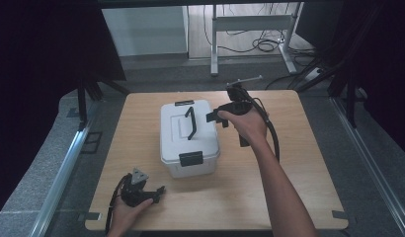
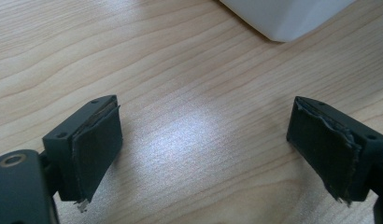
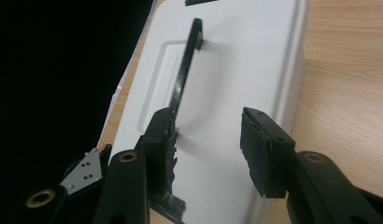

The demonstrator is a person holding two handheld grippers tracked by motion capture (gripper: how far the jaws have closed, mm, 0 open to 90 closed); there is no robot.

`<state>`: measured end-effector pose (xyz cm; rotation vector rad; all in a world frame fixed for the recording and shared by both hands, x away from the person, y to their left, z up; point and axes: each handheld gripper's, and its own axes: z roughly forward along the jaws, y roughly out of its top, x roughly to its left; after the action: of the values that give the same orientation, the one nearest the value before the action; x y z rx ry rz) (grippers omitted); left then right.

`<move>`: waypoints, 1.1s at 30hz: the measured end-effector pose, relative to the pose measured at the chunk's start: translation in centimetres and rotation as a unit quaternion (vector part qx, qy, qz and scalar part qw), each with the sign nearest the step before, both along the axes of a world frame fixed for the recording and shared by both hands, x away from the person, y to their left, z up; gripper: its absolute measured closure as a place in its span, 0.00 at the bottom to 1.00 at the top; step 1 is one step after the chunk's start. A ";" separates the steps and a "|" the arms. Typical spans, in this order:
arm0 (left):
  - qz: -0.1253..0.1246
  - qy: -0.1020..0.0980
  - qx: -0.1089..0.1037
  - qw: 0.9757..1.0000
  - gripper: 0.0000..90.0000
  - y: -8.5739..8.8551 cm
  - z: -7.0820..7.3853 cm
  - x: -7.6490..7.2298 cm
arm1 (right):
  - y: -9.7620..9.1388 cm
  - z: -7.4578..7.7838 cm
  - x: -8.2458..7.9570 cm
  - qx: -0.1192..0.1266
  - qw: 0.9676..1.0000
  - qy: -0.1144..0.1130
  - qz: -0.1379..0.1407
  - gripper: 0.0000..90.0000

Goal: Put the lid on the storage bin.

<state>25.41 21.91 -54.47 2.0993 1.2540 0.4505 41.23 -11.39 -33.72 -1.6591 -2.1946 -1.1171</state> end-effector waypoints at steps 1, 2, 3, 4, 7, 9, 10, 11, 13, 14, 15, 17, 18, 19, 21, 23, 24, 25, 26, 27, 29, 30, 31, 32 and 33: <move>-0.001 0.000 0.000 1.000 0.11 0.0 0.0 0.0 | -0.5 -0.1 -0.1 0.000 1.000 -0.001 -0.001 0.61; -0.002 -0.001 0.001 1.000 0.11 0.0 0.0 0.0 | -0.9 -0.2 -0.3 0.001 1.000 -0.003 -0.004 0.60; -0.001 -0.001 0.001 1.000 0.11 0.0 0.0 0.0 | -1.4 -0.3 -0.4 -0.001 1.000 -0.005 -0.007 0.60; -0.001 -0.001 0.002 1.000 0.11 0.0 0.0 0.0 | -1.8 -0.5 -0.6 0.000 1.000 -0.008 -0.010 0.58; -0.001 -0.001 0.002 1.000 0.11 0.0 0.0 0.0 | -3.3 -1.2 -1.2 0.009 1.000 -0.011 -0.017 0.57; -0.001 -0.001 0.002 1.000 0.11 0.0 0.0 0.0 | -4.0 -1.7 -1.6 0.012 1.000 -0.012 -0.020 0.57; -0.001 -0.001 0.001 1.000 0.11 0.0 0.0 0.0 | -4.5 -1.9 -1.8 0.013 1.000 -0.010 -0.022 0.57; -0.001 -0.001 0.001 1.000 0.11 0.0 0.0 0.0 | -4.9 -2.2 -2.0 0.013 1.000 -0.012 -0.024 0.57; -0.001 -0.001 0.001 1.000 0.11 0.0 0.0 0.0 | -5.7 -2.7 -2.4 0.015 0.999 -0.011 -0.026 0.56; -0.001 -0.002 0.001 1.000 0.11 0.0 0.0 0.0 | -6.1 -3.0 -2.6 0.016 0.999 -0.013 -0.027 0.56; -0.001 -0.001 0.001 1.000 0.11 0.0 0.0 0.0 | -6.5 -3.3 -2.8 0.021 0.999 -0.012 -0.028 0.55; -0.001 -0.002 0.001 1.000 0.11 0.0 0.0 0.0 | -7.3 -4.0 -3.3 0.024 0.999 -0.012 -0.029 0.55; 0.000 -0.002 0.001 1.000 0.11 0.0 0.0 0.0 | -7.6 -4.3 -3.6 0.026 0.999 -0.013 -0.031 0.55; -0.001 -0.002 0.001 1.000 0.11 0.0 0.0 0.0 | -8.0 -4.7 -3.9 0.025 0.999 -0.012 -0.030 0.55; 0.000 -0.002 0.001 1.000 0.11 0.0 0.0 0.0 | -8.8 -5.5 -4.5 0.031 0.999 -0.015 -0.032 0.55; 0.000 -0.003 0.001 1.000 0.11 0.0 0.0 0.0 | -9.7 -6.4 -5.3 0.036 0.999 -0.018 -0.034 0.55; 0.000 -0.001 -0.001 1.000 0.11 0.0 0.0 0.0 | -10.1 -6.8 -5.6 0.037 0.999 -0.019 -0.035 0.54; 0.000 -0.001 -0.001 1.000 0.11 0.0 0.0 0.0 | -10.6 -7.3 -6.0 0.041 0.998 -0.018 -0.038 0.54; 0.000 -0.001 0.000 1.000 0.11 0.0 0.0 0.0 | -11.0 -7.8 -6.4 0.043 0.998 -0.019 -0.041 0.54; 0.000 -0.001 -0.001 1.000 0.11 0.0 0.0 0.0 | -11.3 -8.1 -6.6 0.045 0.998 -0.018 -0.043 0.54; 0.000 -0.001 -0.001 1.000 0.11 0.0 0.0 0.0 | -12.1 -9.0 -7.2 0.048 0.998 -0.016 -0.048 0.54; 0.001 -0.001 -0.001 1.000 0.11 0.0 0.0 0.0 | -12.5 -9.4 -7.4 0.051 0.997 -0.014 -0.051 0.54; 0.001 -0.001 -0.001 1.000 0.11 0.0 0.0 0.0 | -12.8 -9.9 -7.7 0.052 0.997 -0.011 -0.054 0.54; 0.001 -0.001 -0.001 1.000 0.11 0.0 0.0 0.0 | -13.1 -10.3 -7.9 0.052 0.997 -0.010 -0.055 0.54; 0.001 -0.001 -0.001 1.000 0.11 0.0 0.0 0.0 | -13.3 -10.7 -8.0 0.051 0.997 -0.010 -0.056 0.54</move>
<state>25.39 21.88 -54.49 2.0949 1.2559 0.4516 33.18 -24.73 -44.44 -1.7533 -2.0410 -1.2560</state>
